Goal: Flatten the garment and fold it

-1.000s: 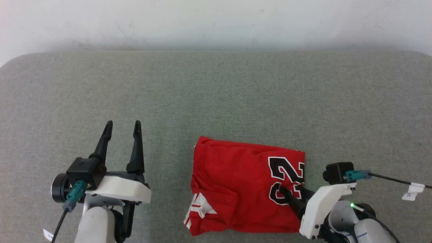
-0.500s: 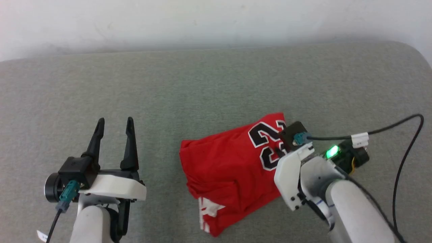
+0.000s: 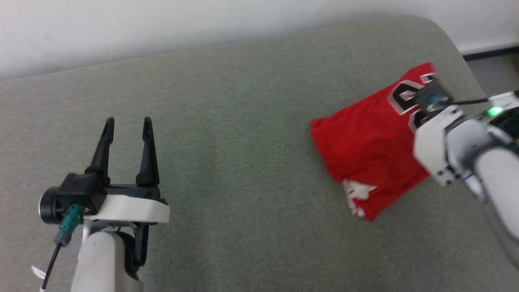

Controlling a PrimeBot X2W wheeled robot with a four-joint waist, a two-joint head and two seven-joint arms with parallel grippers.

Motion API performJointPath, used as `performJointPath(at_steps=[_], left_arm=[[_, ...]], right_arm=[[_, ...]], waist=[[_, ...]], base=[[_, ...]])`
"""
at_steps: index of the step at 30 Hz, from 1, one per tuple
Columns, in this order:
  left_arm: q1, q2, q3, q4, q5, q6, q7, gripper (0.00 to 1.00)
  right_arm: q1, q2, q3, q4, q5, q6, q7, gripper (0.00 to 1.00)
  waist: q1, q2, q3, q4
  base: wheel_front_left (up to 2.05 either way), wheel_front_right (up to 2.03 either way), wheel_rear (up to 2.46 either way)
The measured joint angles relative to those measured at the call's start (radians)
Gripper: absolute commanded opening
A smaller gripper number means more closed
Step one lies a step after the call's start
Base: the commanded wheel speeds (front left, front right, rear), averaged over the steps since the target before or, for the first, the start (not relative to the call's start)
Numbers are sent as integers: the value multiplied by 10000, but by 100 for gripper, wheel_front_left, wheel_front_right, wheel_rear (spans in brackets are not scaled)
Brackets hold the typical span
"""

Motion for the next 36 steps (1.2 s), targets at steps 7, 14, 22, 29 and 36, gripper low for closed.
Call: performJointPath(at_steps=[7,14,22,29,36], left_arm=[[-368,182,79,-387,188,-10,0,100],[-737,456,25,-566,362,-12,0,100],[-1041,656,-90,-531,407,-19,0,100],[-1031,652,-105,-301,399,-19,2,100],[-668,359,-234,86,198,-15,0,100]], right_arm=[[-955,-802,-573,1509,-190,0,-1007,0],[-1641,-901,-1695,3070,-623,0,-2046,0],[-1992,-408,-3283,4303,-1707,0,-2742,0],[-1975,272,-4688,4893,-2301,0,-3081,100],[-1488,537,-5603,4753,-2201,0,-4195,100]], waist=[[0,0,818,-681],[1,0,1781,-1060],[2,0,2591,-1039],[-1,0,2381,-821],[-2,0,1474,-659]], base=[[0,0,0],[0,0,0],[0,0,0],[0,0,0],[0,0,0]])
